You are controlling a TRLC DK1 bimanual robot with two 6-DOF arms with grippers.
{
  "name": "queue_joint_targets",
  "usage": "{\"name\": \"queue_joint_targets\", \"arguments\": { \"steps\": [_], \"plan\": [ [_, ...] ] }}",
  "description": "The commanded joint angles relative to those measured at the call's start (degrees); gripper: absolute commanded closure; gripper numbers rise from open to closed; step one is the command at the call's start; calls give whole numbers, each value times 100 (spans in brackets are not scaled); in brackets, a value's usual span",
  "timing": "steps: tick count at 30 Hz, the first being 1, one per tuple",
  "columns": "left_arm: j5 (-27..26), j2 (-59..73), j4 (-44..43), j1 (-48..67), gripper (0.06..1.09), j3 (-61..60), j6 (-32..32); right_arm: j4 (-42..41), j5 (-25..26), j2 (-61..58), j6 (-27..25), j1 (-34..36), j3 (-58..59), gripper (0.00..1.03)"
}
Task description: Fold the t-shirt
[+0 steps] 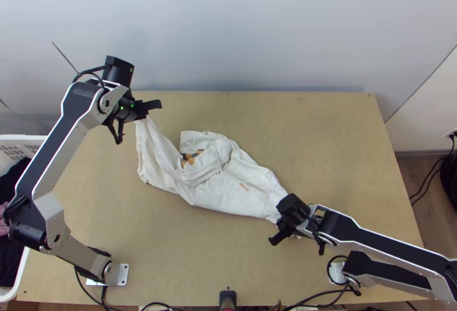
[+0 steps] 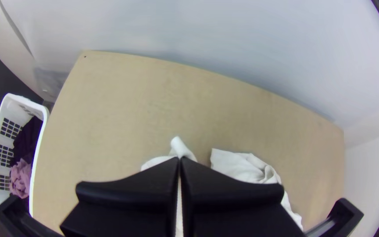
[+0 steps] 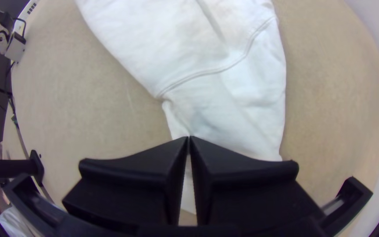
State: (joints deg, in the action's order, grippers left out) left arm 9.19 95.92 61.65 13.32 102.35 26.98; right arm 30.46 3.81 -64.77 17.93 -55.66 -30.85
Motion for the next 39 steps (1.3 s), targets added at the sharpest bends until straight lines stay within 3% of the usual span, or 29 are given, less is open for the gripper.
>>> {"name": "queue_joint_targets", "arguments": {
  "steps": [1, 12, 22, 39],
  "plan": [
    [13, -179, 93, -137, 105, 75, -9, -66, 137, 70, -27, 266, -70, 100],
    [-23, -249, 436, -480, 105, 831, 0, 241, 128, 395, -238, 1417, -940, 100],
    [-23, 41, 436, -840, 105, 2360, 97, 698, 49, -9, -501, 2586, -2883, 100],
    [689, -539, -1674, -1112, 105, 2879, 97, 1533, 40, -1345, -18, 3747, -7268, 100]
  ]
}}
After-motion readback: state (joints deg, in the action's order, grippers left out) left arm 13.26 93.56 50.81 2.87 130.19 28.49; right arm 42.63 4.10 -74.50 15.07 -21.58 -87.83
